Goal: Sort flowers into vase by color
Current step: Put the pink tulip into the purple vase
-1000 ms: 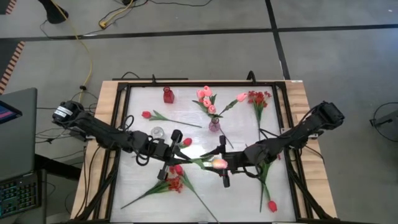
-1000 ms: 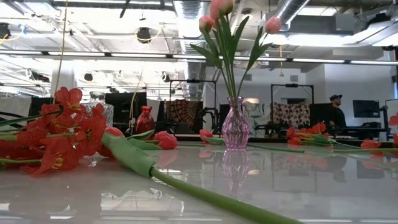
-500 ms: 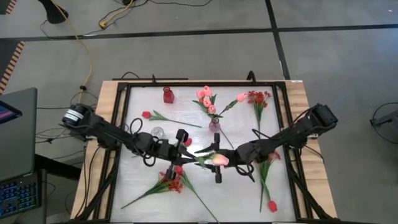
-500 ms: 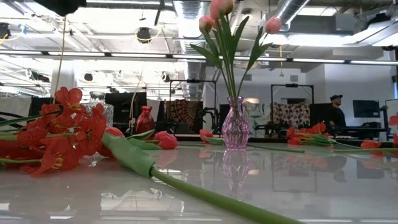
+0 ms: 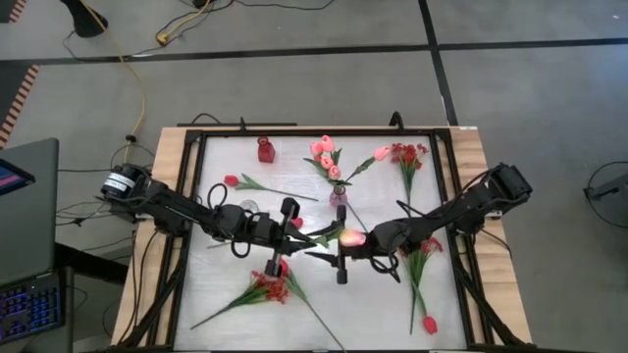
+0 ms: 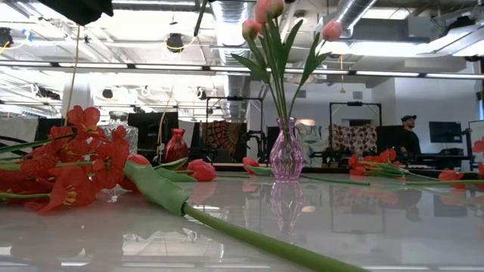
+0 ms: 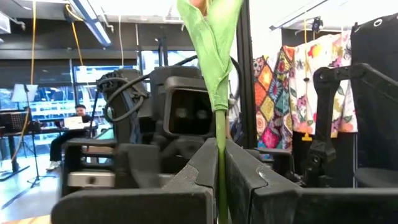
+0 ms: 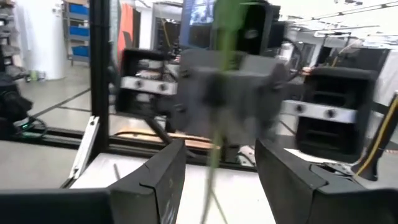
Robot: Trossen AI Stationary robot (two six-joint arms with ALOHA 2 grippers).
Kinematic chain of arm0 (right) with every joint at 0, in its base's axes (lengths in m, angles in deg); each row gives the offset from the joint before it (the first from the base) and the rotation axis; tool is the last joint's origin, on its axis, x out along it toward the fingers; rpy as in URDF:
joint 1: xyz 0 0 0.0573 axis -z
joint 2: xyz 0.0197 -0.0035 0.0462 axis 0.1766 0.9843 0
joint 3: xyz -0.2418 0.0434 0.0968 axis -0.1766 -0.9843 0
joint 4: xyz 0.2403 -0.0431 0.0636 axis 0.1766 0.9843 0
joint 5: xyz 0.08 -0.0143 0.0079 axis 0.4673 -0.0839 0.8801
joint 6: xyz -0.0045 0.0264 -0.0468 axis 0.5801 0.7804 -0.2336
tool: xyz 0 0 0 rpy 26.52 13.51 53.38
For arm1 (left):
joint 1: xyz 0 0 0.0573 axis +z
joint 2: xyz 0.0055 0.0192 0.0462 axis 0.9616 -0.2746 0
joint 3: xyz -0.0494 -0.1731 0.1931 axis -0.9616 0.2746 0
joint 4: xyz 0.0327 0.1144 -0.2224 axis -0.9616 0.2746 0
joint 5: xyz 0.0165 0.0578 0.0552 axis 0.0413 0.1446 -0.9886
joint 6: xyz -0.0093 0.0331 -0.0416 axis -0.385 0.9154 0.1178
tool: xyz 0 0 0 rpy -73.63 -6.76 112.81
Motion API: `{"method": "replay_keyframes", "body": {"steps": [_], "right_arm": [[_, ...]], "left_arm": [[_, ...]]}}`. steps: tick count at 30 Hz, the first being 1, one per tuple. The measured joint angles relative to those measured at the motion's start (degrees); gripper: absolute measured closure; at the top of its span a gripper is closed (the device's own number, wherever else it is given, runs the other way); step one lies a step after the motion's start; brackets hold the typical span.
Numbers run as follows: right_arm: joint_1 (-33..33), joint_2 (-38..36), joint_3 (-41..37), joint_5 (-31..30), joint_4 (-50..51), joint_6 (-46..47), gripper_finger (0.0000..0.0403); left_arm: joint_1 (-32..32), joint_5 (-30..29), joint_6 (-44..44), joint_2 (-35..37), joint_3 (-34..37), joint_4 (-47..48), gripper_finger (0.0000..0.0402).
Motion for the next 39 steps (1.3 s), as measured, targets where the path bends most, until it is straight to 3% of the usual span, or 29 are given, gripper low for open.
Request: {"method": "replay_keyframes", "body": {"steps": [7, 25, 29, 33, 39], "right_arm": [[1.02, 0.00, 0.00, 0.01, -0.65, 0.59, 0.0219], [0.99, 0.00, 0.00, 0.01, -0.33, -0.47, 0.0377], [0.38, 0.00, 0.00, -0.13, -0.07, -0.46, 0.0386], [-1.10, -0.02, 0.00, -2.77, 0.22, -0.47, 0.0379], [-4.29, -3.28, -0.04, -11.71, 7.24, 0.01, 0.0384]], "left_arm": [[0.00, 0.12, 1.09, 0.00, -0.02, -0.01, 0.0401], [0.26, -2.67, 5.07, 0.07, -0.04, 0.45, 0.0401], [0.26, -1.96, 7.38, 0.07, -0.04, 0.68, 0.0398], [0.26, -1.71, 9.42, 0.07, -0.07, 2.32, 0.0368], [0.26, -1.76, 10.53, 0.66, -0.07, 7.46, 0.0282]]}}
